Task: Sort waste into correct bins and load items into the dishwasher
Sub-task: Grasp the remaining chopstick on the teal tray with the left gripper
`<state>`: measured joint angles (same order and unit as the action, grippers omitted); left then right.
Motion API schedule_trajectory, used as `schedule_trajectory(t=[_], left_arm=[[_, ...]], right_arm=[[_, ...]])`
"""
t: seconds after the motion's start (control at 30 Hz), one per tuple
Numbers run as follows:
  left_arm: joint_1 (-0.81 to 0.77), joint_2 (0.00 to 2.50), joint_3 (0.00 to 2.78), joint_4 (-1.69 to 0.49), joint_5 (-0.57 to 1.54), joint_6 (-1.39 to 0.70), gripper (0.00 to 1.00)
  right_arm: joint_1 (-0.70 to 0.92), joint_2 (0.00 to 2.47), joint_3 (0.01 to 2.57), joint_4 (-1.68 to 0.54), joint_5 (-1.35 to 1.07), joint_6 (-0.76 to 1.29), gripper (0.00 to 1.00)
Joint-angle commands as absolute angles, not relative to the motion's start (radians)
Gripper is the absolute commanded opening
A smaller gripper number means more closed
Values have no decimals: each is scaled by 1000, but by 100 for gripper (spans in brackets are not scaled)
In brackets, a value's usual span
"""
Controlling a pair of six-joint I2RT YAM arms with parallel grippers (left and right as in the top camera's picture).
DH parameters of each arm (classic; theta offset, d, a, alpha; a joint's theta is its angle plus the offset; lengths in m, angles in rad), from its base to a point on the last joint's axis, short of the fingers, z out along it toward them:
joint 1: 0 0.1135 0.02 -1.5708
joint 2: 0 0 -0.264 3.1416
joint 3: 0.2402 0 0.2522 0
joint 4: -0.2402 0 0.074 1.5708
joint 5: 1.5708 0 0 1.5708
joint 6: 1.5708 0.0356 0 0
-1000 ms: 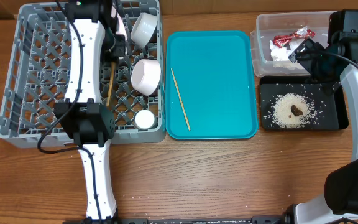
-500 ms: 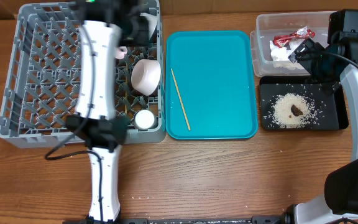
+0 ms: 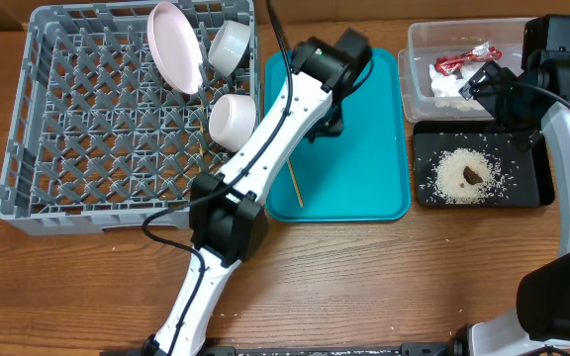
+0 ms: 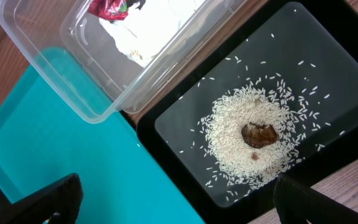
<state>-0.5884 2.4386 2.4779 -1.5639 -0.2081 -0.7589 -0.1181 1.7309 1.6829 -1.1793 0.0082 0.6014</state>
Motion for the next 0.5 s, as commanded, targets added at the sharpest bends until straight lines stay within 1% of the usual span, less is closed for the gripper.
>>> schedule_trajectory(t=[0.0, 0.13, 0.23, 0.37, 0.47], left_arm=[[-572, 2450, 2358, -1519, -233, -895, 60], [-558, 2450, 2210, -1381, -139, -867, 64], [-537, 2450, 2136, -1303, -30, -837, 63], [-501, 2450, 2077, -1278, -5, -838, 60], [-489, 2450, 2075, -1278, -6, -838, 60]], right_arm=[[-120, 1728, 1688, -1177, 25, 599, 100], [-120, 1728, 1688, -1177, 25, 599, 100], [-120, 1728, 1688, -1177, 25, 599, 100], [-120, 1728, 1688, -1177, 25, 599, 100], [-120, 1728, 1688, -1177, 25, 599, 100]])
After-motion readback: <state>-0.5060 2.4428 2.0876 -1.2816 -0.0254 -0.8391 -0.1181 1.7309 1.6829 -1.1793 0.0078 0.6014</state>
